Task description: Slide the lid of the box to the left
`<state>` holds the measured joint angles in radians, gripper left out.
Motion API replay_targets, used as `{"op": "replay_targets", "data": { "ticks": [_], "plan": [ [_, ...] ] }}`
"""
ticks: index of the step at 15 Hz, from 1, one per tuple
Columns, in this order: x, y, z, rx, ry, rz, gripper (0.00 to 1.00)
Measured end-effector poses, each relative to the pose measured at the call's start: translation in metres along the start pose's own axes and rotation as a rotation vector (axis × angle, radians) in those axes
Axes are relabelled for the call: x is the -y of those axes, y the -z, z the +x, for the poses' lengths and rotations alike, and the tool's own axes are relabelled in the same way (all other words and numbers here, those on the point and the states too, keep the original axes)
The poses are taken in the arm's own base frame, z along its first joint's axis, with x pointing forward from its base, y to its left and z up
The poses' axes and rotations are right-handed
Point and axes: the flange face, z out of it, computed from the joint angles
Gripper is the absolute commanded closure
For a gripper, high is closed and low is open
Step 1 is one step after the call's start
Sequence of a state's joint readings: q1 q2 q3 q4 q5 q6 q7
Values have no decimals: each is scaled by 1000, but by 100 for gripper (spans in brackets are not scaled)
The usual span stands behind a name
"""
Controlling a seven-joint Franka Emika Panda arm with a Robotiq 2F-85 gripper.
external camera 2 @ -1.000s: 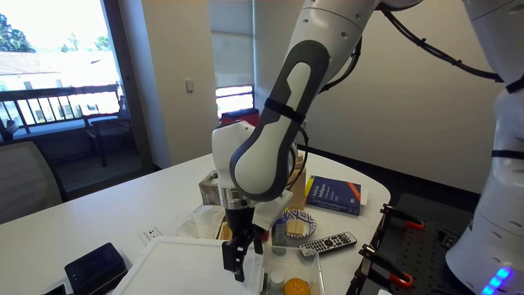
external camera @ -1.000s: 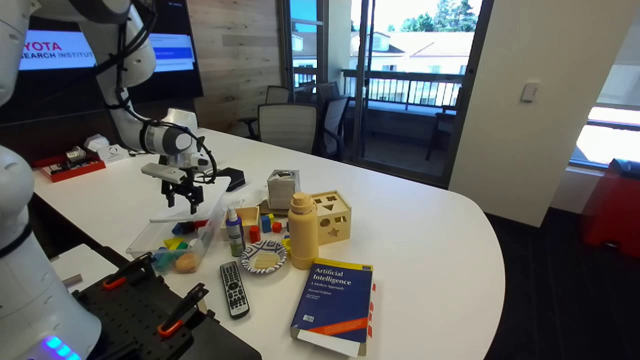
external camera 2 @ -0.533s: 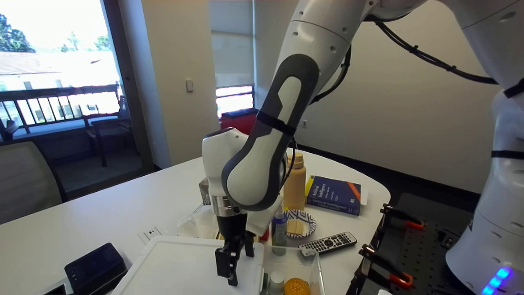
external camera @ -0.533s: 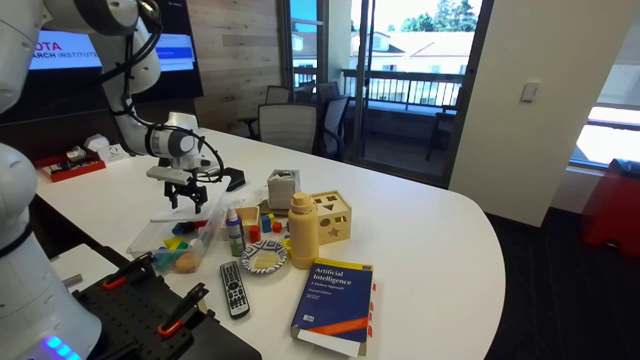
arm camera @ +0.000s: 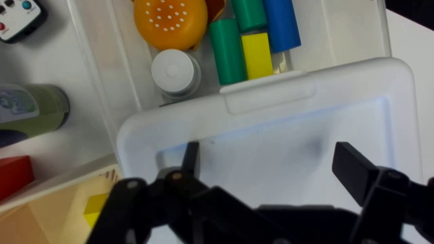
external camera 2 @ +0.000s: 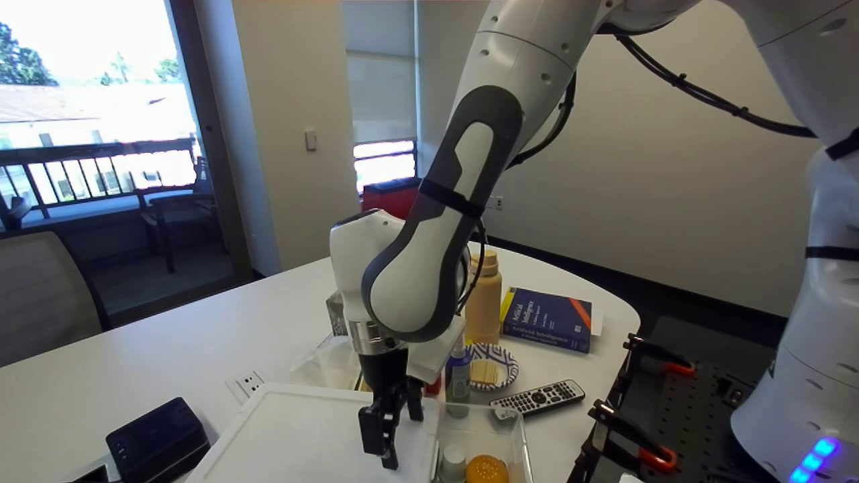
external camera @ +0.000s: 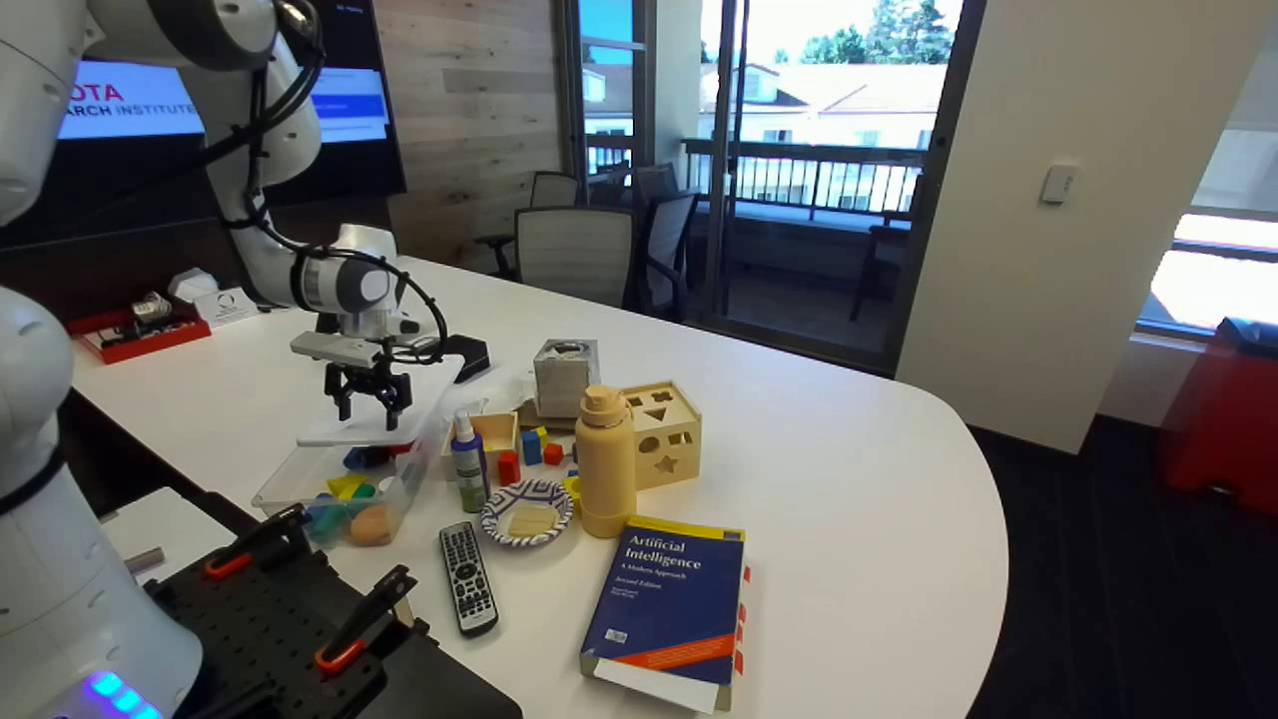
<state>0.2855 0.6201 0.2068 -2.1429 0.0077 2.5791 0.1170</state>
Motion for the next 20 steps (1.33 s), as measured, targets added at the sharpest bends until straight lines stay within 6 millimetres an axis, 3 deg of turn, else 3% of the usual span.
{"op": "replay_targets", "data": {
  "ticks": [9,20],
  "plan": [
    [-1,-4,-14,125,-1,-16,0],
    [-17,-9,-18,179,-33,-33,0]
  ]
}}
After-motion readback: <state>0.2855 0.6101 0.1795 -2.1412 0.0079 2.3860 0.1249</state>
